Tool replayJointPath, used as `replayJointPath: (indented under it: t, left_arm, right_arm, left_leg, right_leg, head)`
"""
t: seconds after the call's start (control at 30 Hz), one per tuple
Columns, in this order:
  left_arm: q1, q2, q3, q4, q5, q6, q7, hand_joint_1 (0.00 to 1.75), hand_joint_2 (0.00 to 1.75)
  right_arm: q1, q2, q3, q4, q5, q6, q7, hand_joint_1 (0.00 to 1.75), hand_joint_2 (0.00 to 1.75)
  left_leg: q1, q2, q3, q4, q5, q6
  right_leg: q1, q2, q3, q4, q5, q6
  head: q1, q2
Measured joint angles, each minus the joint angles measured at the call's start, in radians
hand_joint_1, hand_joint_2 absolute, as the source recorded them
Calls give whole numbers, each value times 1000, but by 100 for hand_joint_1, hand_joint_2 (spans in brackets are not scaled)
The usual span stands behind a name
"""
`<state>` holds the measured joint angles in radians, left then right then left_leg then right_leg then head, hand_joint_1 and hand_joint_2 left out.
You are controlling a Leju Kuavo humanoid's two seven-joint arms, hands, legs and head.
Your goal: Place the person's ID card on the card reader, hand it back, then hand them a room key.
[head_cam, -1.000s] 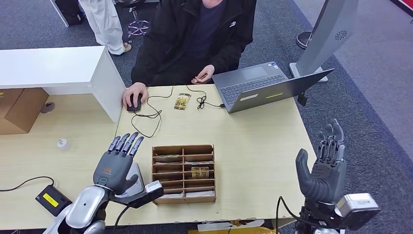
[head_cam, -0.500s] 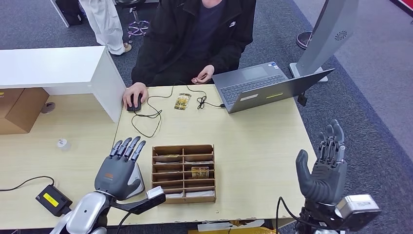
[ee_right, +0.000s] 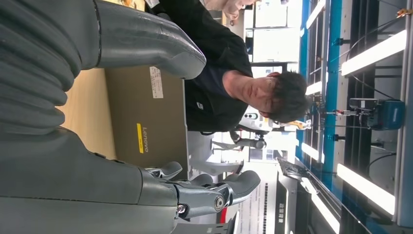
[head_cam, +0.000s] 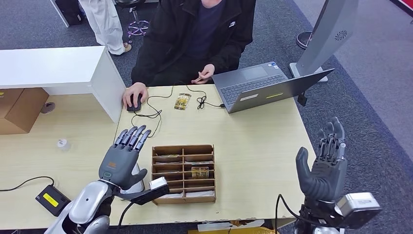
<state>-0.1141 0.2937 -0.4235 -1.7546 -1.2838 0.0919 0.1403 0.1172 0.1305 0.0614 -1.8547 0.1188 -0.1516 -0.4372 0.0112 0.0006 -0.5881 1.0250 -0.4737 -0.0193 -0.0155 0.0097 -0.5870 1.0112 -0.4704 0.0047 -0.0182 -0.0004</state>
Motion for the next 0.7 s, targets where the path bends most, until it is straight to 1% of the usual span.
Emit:
replayJointPath:
  t: [0.4,0.7]
  left_arm:
    - [-66,-9,-59,25,35,-11,-23,0,175]
    - [-95,-20,-77,46,54,-19,-26,0,175]
  right_arm:
    - [-25,0,12,16,-9,0,-2,0,175]
    - [-35,0,22,26,-11,0,-2,0,175]
  left_leg:
    - [0,0,0,0,0,0]
    - [0,0,0,0,0,0]
  right_leg:
    - [0,0,0,0,0,0]
    - [0,0,0,0,0,0]
  head:
    - [0,0]
    - [0,0]
